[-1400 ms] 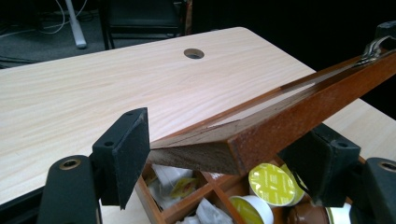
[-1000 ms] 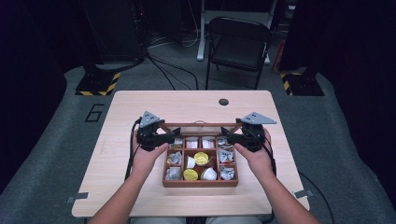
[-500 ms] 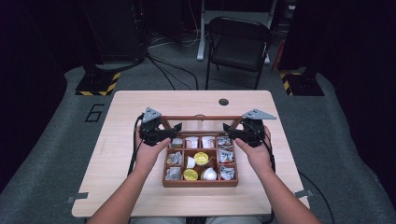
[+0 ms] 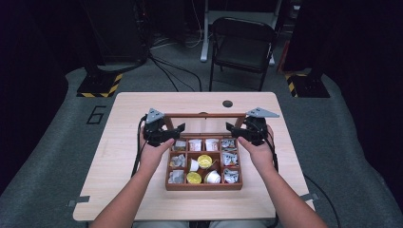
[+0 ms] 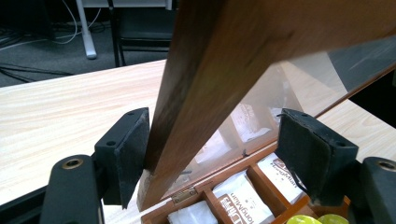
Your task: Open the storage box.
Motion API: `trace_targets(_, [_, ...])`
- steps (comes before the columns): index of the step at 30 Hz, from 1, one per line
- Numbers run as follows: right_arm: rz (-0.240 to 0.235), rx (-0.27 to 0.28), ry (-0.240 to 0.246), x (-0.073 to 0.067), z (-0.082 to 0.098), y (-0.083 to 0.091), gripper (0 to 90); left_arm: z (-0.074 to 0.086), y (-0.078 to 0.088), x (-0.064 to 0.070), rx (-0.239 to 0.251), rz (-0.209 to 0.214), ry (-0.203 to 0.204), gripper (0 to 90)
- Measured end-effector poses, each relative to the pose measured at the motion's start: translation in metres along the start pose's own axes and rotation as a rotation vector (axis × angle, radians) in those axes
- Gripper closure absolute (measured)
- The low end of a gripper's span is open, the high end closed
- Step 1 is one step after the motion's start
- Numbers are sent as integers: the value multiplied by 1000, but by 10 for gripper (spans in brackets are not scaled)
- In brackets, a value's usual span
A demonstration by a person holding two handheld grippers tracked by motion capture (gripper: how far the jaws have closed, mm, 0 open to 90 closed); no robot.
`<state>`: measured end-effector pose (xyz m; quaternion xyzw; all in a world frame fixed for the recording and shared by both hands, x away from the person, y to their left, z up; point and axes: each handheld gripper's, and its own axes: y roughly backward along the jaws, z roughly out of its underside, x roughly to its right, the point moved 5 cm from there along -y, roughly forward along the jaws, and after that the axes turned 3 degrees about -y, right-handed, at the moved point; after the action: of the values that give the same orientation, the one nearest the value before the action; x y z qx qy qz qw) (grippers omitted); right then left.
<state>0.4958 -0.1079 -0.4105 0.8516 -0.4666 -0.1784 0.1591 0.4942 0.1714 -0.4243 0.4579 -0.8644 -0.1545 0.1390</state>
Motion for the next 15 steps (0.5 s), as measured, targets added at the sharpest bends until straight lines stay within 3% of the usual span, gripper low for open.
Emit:
trace_targets(6, [1, 10, -5, 2, -2, -3, 346, 4, -7, -5, -3, 15, 30, 281])
trace_targets(15, [1, -8, -9, 5, -1, -8, 346, 10, -15, -10, -31, 14, 39, 293])
